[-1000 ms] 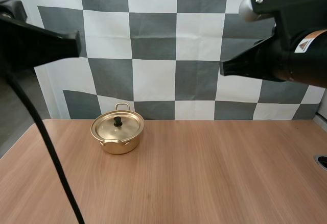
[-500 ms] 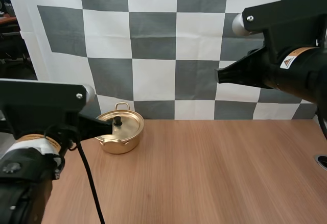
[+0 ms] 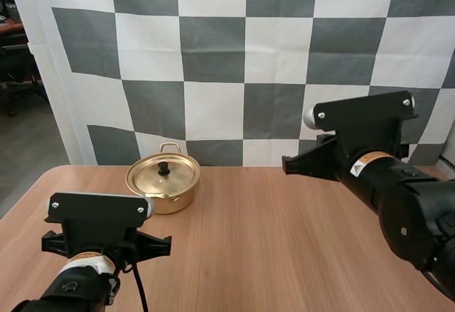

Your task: Open the pot, put the car inside, and close it

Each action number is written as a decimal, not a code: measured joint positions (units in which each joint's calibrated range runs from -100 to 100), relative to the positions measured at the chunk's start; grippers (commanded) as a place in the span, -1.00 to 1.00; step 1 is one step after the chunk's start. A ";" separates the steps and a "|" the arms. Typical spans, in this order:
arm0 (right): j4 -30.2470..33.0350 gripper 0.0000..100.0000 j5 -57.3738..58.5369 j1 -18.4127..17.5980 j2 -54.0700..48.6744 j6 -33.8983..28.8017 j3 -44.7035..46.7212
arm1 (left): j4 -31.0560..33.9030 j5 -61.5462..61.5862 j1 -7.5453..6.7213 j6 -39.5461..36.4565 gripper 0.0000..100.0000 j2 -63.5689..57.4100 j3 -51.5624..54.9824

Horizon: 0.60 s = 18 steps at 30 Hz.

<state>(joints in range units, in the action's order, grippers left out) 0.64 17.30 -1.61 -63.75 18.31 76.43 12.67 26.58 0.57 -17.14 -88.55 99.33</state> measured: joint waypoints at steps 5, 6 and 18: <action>0.00 -1.00 2.82 0.00 -3.84 0.00 5.31 | 0.00 0.32 0.00 0.00 -1.00 -6.11 0.67; 0.00 -1.00 2.82 0.00 -5.02 0.00 6.12 | -0.16 1.81 0.00 0.00 -1.00 -7.85 0.67; -1.18 -1.00 2.36 0.00 -19.55 0.00 7.89 | -0.69 5.02 0.00 -0.09 -1.00 -11.45 0.67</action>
<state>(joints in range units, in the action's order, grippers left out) -0.54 19.66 -1.61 -83.31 18.31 84.32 11.98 31.60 0.57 -17.23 -100.00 100.00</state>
